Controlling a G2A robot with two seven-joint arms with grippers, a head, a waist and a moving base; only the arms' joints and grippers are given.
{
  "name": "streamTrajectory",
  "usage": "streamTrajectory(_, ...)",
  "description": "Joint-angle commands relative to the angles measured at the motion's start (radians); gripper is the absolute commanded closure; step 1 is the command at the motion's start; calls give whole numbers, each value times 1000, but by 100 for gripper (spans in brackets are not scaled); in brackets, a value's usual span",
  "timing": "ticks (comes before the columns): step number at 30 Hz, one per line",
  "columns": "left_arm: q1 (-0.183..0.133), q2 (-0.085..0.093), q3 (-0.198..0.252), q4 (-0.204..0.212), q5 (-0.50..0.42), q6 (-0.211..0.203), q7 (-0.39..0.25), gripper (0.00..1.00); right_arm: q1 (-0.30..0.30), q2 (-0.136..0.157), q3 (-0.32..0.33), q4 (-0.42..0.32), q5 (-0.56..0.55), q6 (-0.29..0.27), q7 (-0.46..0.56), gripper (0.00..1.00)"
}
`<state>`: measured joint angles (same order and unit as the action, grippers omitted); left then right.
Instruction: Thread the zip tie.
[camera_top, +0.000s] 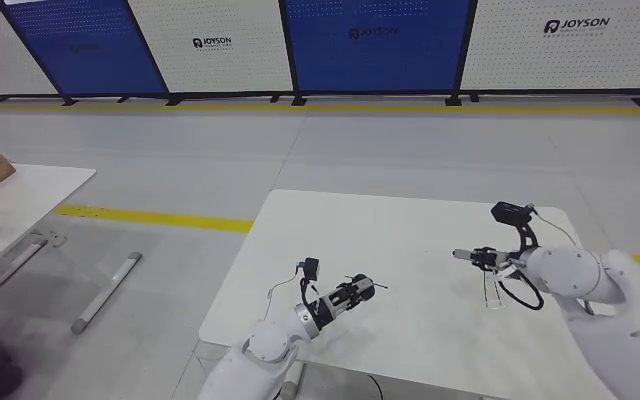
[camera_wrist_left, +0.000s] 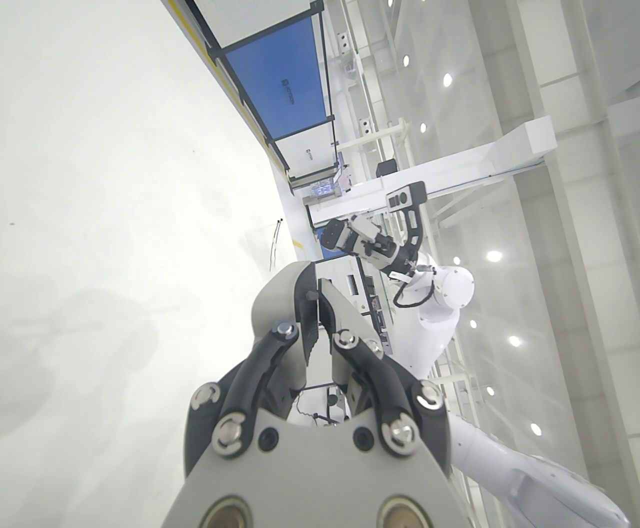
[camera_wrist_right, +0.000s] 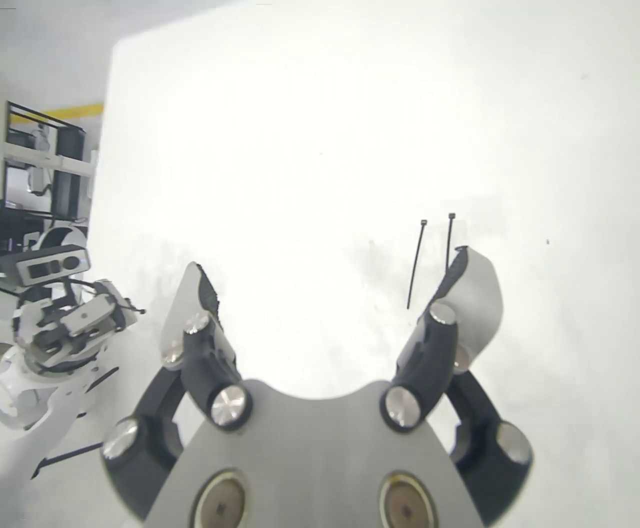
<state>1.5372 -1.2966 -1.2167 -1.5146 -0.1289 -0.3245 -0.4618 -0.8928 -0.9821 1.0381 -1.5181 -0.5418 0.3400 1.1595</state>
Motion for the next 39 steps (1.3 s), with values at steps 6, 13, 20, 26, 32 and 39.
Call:
streamTrajectory(6, 0, 0, 0, 0, 0, 0, 0, 100, 10, -2, -5, 12, -7, 0, 8, 0)
streamTrajectory(13, 0, 0, 0, 0, 0, 0, 0, 100, -2, -2, 11, 31, 70, -96, 16, 0)
streamTrajectory(20, 0, 0, 0, 0, 0, 0, 0, 100, -9, 15, 2, -1, -81, -226, 88, 0)
streamTrajectory(26, 0, 0, 0, 0, 0, 0, 0, 100, 48, 7, -59, 13, -168, -166, 225, 0)
streamTrajectory(32, 0, 0, 0, 0, 0, 0, 0, 100, 48, 7, -59, 13, -168, -166, 225, 0)
streamTrajectory(39, 0, 0, 0, 0, 0, 0, 0, 100, 40, 1, -108, 37, -164, -288, 231, 0)
